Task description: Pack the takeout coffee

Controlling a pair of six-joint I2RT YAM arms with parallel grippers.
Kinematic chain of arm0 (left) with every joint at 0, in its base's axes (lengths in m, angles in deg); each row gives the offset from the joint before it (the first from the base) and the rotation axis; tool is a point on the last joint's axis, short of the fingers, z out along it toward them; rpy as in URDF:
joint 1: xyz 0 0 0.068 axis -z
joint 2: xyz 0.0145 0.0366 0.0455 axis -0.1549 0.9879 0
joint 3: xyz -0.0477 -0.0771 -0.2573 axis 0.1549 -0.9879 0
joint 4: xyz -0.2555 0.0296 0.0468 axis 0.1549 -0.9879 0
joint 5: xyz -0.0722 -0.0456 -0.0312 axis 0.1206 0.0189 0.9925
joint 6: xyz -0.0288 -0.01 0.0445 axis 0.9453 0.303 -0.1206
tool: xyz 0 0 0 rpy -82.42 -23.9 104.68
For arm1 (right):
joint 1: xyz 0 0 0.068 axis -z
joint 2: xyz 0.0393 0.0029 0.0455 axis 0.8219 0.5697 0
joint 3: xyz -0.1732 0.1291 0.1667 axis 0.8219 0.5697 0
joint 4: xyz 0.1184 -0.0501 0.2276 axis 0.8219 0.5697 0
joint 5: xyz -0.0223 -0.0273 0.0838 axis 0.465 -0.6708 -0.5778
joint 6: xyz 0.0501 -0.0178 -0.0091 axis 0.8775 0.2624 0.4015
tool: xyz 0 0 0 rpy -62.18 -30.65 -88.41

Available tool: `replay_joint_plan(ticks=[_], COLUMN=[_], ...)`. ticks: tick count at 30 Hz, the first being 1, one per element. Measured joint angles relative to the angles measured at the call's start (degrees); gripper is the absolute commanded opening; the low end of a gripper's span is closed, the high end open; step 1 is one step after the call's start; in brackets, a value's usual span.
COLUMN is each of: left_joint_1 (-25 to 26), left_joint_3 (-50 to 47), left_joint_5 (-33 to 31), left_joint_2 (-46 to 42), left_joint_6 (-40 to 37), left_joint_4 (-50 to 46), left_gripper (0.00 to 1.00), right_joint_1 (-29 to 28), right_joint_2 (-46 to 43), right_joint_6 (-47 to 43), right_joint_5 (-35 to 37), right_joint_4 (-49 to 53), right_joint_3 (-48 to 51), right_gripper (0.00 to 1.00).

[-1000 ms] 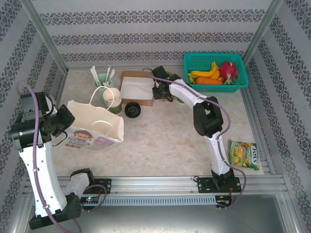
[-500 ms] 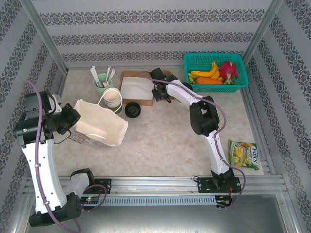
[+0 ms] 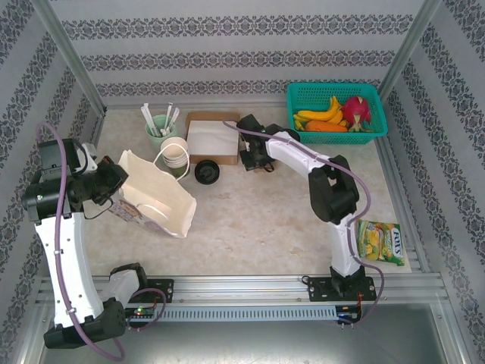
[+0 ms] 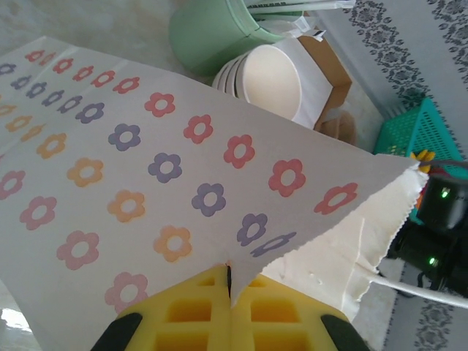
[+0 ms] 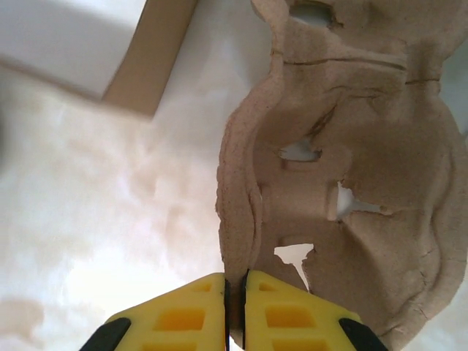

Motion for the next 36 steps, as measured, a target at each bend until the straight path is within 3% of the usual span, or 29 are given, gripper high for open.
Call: replay_joint_plan(ticks=[6, 11, 17, 20, 25, 31, 36], left_joint_1=[0.4, 4.6, 17.0, 24.5, 32.3, 36.6, 36.6], left_joint_3=[-1.3, -4.7, -6.0, -6.1, -6.6, -6.6, -6.7], left_joint_5=[3.1, 3.7, -0.3, -3.6, -7.4, -9.1, -10.3], left_joint_2=[-1.5, -2.0, 0.3, 3.2, 7.8, 12.6, 13.0], left_joint_6=[5.9, 11.8, 18.2, 20.9, 24.6, 26.6, 26.3], left_joint_4=[2.3, 6.2, 11.3, 13.5, 16.8, 18.7, 19.1], left_gripper=[0.0, 0.0, 0.0, 0.0, 0.0, 0.15, 0.35], right_joint_1=[0.1, 2.4, 5.9, 7.3, 9.8, 11.1, 11.7], right_joint_2=[-9.0, -11.0, -11.7, -12.1, -15.5, -18.8, -25.1], right_joint_6=[-8.9, -16.3, -21.7, -23.1, -24.8, -21.2, -9.9], right_joint_5=[-1.9, -2.6, -1.9, -1.6, -1.5, -2.1, -3.1], right_joint_4=[2.7, 7.3, 12.9, 15.5, 18.3, 18.9, 14.4], right_joint_3=[12.0, 15.9, 18.1, 18.5, 19.8, 19.9, 21.9], right_gripper=[0.13, 0.18, 0.2, 0.3, 0.41, 0.57, 0.72])
